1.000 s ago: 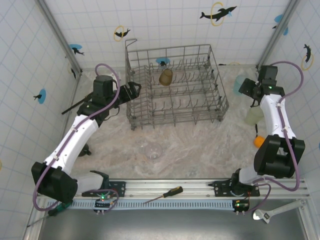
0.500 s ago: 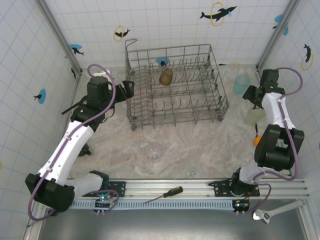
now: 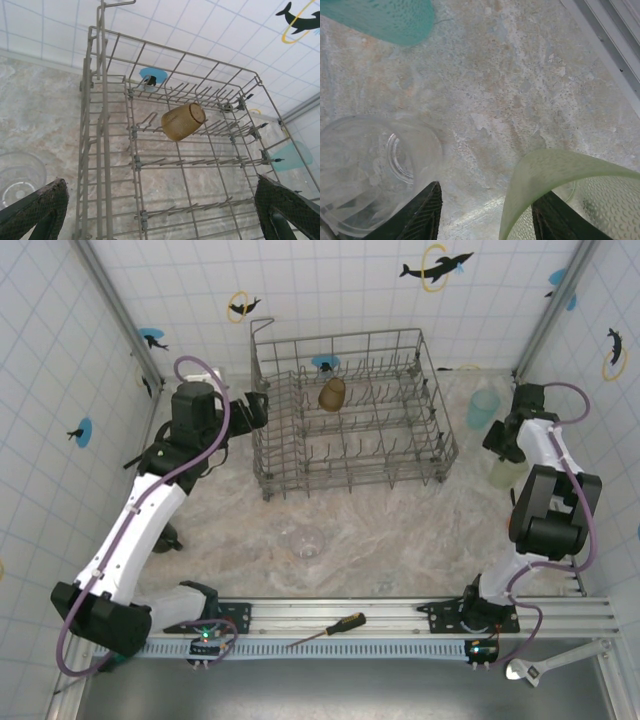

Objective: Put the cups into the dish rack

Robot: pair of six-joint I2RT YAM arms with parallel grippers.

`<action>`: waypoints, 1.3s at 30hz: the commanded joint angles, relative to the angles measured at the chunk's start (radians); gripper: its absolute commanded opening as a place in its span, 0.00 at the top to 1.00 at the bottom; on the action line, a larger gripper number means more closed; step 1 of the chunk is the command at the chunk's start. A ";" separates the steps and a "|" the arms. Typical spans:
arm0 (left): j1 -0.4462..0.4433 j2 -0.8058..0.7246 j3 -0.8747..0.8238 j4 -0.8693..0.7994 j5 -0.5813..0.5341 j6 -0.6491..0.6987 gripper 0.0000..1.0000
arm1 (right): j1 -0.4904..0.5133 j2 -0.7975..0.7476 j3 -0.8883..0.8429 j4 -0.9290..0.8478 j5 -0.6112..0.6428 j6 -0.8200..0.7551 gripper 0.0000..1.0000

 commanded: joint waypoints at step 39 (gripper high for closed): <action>0.000 0.123 0.096 0.071 0.168 -0.046 0.02 | 0.169 -0.114 0.321 -0.083 0.128 -0.063 1.00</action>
